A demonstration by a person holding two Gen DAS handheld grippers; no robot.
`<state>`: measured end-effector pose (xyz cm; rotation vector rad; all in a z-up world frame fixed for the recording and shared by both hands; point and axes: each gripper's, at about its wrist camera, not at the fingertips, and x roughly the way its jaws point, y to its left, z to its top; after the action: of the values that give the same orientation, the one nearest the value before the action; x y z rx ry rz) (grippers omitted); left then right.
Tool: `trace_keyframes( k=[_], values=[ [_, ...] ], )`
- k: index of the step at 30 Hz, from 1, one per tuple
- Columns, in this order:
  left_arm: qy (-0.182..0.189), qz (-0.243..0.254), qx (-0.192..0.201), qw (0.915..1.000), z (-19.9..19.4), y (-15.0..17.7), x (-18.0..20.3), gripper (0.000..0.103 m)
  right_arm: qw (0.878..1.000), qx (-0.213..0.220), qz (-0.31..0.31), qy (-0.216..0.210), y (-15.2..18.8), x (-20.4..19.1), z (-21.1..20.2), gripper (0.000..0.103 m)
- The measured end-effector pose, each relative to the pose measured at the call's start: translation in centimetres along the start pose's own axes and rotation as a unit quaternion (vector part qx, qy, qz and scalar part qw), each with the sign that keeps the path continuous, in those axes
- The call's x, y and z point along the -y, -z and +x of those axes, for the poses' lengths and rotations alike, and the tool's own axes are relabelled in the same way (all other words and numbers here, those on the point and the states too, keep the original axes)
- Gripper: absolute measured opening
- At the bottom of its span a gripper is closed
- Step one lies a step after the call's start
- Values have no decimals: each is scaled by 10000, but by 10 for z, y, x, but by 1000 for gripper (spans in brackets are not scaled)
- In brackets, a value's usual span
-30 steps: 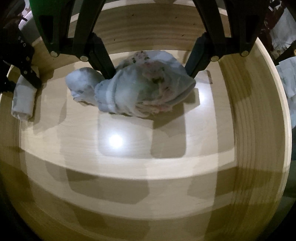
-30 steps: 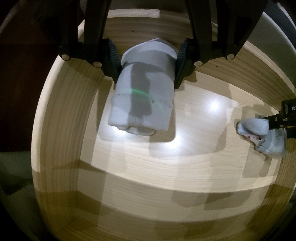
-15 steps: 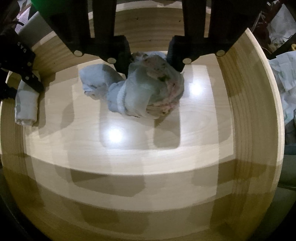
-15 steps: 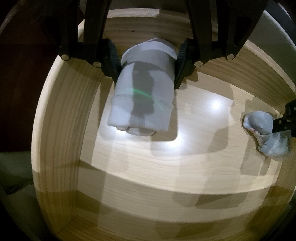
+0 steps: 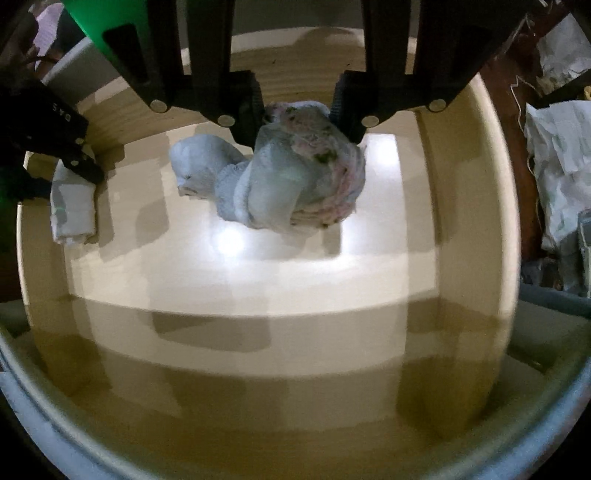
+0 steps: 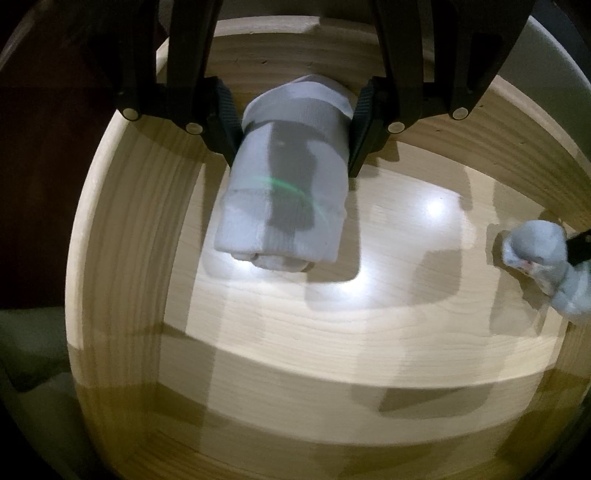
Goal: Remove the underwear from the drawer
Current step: 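Lift the pink-floral grey sock with the left tool out of the drawer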
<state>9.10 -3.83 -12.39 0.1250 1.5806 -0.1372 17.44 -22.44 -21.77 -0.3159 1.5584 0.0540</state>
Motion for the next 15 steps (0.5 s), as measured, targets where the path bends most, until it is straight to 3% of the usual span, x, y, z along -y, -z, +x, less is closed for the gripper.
trace_keyframes(
  k=[10,15],
  values=[
    [-109,157,821,9964,-62,44,2,29,10000,-9,52,56,0,-6,-7,49],
    [-74,147,1316,9912,-105,45,-22,29,9999,-7,92,75,1,-9,-9,49]
  ],
)
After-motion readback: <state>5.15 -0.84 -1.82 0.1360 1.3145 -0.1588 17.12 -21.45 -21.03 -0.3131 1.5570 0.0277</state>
